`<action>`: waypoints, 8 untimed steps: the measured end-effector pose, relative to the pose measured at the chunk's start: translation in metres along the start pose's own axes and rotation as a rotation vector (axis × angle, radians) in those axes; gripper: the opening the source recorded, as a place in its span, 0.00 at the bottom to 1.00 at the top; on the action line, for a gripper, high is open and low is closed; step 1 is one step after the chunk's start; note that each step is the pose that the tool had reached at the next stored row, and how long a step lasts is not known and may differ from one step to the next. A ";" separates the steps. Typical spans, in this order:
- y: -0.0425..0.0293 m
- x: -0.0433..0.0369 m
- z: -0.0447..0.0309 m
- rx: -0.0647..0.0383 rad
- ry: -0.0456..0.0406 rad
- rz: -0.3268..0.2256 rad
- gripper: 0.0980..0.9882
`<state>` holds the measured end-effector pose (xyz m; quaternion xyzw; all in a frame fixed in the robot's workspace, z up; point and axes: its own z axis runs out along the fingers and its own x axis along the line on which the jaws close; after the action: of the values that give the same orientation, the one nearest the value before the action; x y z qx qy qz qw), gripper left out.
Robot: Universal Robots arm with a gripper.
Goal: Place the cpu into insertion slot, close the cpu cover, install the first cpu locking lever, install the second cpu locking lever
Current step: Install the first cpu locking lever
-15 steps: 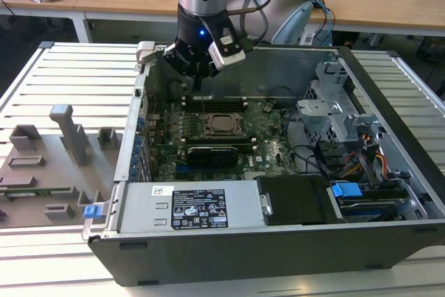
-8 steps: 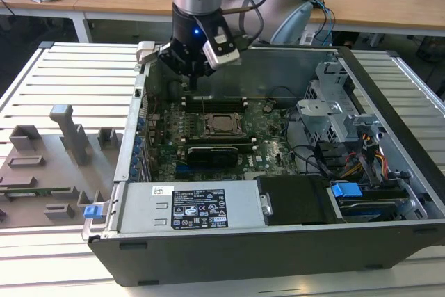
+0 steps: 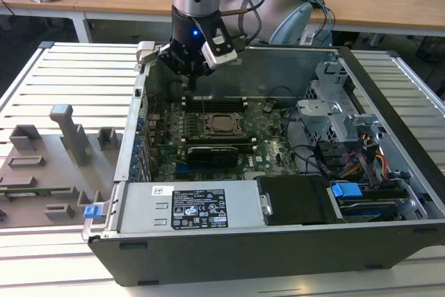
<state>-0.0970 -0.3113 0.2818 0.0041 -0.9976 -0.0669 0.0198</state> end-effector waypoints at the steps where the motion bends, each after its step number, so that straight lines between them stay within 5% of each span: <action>1: 0.0009 -0.0001 0.0014 0.000 0.0000 0.000 0.01; 8: 0.0080 -0.0062 0.0143 0.000 0.0001 0.000 0.01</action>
<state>-0.0914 -0.3015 0.2685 0.0041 -0.9976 -0.0669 0.0198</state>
